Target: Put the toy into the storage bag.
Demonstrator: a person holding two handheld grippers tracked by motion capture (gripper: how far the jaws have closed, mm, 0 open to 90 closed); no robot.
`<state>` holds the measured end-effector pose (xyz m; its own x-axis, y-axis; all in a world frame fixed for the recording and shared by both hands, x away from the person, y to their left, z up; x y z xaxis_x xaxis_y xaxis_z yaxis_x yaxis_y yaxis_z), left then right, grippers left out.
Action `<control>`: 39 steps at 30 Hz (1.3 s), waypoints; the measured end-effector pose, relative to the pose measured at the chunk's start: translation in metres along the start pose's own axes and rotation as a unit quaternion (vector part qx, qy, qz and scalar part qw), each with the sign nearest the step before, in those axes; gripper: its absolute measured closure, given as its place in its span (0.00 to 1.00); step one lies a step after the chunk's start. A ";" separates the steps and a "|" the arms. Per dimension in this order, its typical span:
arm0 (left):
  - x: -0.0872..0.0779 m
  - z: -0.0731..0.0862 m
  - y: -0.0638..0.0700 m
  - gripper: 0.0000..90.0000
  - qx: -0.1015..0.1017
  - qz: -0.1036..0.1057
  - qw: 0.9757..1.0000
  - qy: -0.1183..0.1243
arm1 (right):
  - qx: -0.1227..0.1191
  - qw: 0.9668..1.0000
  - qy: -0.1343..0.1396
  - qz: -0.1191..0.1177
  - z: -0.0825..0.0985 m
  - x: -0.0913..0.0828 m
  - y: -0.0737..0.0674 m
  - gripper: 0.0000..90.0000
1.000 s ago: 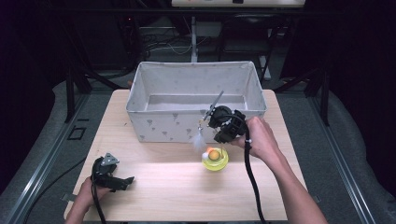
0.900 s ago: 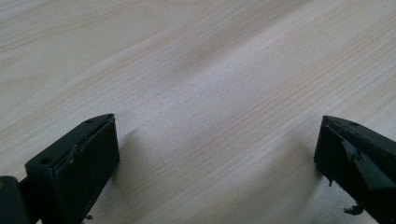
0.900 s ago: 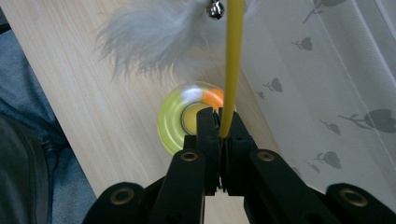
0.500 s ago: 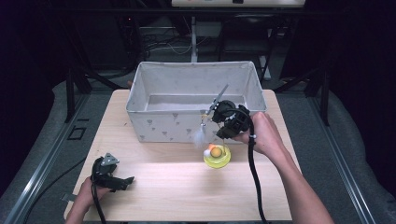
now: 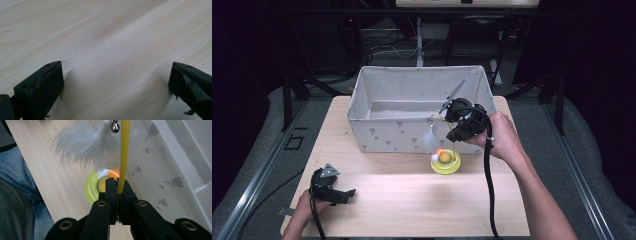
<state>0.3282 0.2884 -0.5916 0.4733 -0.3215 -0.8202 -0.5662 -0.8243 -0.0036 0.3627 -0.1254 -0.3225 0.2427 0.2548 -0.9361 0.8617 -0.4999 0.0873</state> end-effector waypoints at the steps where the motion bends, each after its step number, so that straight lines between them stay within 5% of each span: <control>1: 0.000 0.000 0.000 0.00 0.000 0.000 1.000 0.000 | 0.000 1.000 0.002 0.000 0.000 -0.003 0.000 0.98; 21: 0.000 0.000 0.000 0.00 -0.001 -0.001 1.000 0.001 | -0.003 1.000 0.014 0.008 -0.011 -0.048 0.010 0.98; 39: 0.001 -0.001 0.000 0.00 -0.002 0.000 1.000 0.004 | 0.008 1.000 0.022 0.011 -0.015 -0.063 0.024 0.98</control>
<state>0.3288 0.2874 -0.5922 0.4782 -0.3250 -0.8159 -0.5636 -0.8261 -0.0013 0.3746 -0.1415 -0.2563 0.2816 0.2796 -0.9179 0.8483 -0.5196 0.1019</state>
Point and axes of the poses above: each handheld gripper's, and its own axes: x roughly forward along the jaws, z roughly out of its underside, y roughly to its right, the point moved 1 cm from there along x, roughly forward along the jaws, and after that the axes turned 4 degrees about -y, right-handed, at the moved point
